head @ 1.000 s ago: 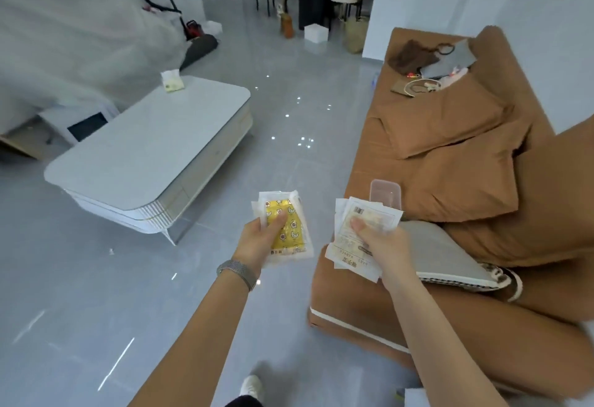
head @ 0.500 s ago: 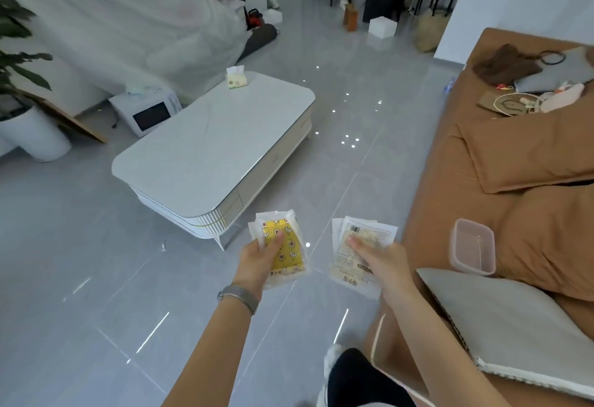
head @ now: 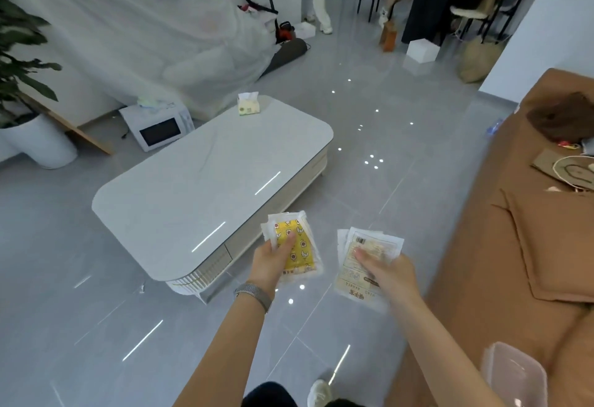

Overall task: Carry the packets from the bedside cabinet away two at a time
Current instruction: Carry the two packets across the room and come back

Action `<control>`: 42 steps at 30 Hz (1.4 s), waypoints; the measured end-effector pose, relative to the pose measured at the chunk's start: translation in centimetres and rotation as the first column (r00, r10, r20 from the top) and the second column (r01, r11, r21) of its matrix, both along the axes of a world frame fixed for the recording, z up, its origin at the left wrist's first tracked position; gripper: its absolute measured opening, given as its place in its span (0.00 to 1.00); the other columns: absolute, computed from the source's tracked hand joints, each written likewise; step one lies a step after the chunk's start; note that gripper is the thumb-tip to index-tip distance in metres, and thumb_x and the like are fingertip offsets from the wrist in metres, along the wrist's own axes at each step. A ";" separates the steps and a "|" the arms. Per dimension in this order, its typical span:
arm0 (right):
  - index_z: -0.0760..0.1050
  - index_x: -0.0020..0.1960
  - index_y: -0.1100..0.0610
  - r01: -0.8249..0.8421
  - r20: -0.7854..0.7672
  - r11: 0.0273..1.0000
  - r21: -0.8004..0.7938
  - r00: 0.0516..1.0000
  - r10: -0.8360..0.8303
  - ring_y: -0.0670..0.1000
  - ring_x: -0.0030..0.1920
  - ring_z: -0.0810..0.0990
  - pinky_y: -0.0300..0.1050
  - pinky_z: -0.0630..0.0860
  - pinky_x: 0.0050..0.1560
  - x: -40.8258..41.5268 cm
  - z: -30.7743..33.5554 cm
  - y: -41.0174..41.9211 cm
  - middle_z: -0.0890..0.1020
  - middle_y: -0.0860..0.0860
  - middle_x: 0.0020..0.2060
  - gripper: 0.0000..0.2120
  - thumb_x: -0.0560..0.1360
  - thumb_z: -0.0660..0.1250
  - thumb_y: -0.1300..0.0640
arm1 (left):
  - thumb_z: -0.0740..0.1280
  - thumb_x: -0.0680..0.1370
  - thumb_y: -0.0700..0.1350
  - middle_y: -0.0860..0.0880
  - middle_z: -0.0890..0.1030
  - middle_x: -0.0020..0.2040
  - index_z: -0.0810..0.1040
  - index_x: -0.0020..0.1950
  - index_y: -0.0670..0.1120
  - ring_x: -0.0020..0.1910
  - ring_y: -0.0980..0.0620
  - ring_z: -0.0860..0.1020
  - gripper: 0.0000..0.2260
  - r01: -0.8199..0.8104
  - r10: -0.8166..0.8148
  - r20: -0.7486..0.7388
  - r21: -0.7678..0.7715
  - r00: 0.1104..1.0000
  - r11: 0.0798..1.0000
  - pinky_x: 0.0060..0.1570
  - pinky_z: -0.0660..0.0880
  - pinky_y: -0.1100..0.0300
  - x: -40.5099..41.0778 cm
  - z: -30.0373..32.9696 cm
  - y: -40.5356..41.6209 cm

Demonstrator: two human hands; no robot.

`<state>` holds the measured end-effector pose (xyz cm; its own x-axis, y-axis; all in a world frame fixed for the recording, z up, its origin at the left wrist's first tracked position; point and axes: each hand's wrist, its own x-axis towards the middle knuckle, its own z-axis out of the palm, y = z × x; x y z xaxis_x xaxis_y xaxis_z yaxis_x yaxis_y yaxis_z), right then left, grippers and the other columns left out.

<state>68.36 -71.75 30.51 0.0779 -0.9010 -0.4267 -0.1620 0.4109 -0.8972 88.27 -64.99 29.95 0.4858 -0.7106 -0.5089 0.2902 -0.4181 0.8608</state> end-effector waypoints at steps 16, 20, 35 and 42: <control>0.82 0.45 0.55 -0.276 -0.044 0.961 0.011 0.960 0.277 0.51 0.39 0.85 0.50 0.83 0.43 15.4 -3.7 -30.9 0.86 0.51 0.38 0.09 0.67 0.79 0.56 | 0.68 0.78 0.49 0.46 0.85 0.46 0.80 0.53 0.44 0.44 0.48 0.84 0.10 -0.388 0.389 -0.090 0.027 0.917 0.921 0.40 0.80 0.57 14.0 -4.8 -23.2; 0.81 0.44 0.55 -0.371 -0.074 0.928 0.027 0.925 0.372 0.51 0.39 0.85 0.49 0.83 0.43 18.3 -4.1 -37.6 0.86 0.52 0.40 0.08 0.68 0.79 0.56 | 0.68 0.78 0.50 0.45 0.85 0.47 0.80 0.54 0.43 0.46 0.47 0.84 0.12 -0.409 0.413 -0.059 0.061 0.909 0.910 0.44 0.81 0.55 15.9 -4.9 -28.0; 0.82 0.44 0.54 -0.635 -0.170 0.751 0.181 0.732 0.660 0.51 0.42 0.85 0.51 0.82 0.47 22.0 -22.4 -49.8 0.86 0.50 0.40 0.10 0.67 0.79 0.53 | 0.68 0.78 0.49 0.46 0.85 0.45 0.81 0.51 0.44 0.41 0.51 0.84 0.09 -0.702 0.729 -0.065 0.223 0.681 0.676 0.36 0.79 0.59 12.1 -20.7 -32.7; 0.81 0.43 0.54 -0.712 -0.071 0.680 0.173 0.680 0.730 0.49 0.39 0.85 0.40 0.80 0.34 27.3 -36.4 -52.1 0.86 0.50 0.39 0.08 0.68 0.79 0.55 | 0.69 0.78 0.49 0.50 0.86 0.41 0.81 0.49 0.44 0.38 0.54 0.85 0.08 -0.728 0.740 -0.006 0.172 0.673 0.663 0.33 0.78 0.64 13.6 -33.6 -34.9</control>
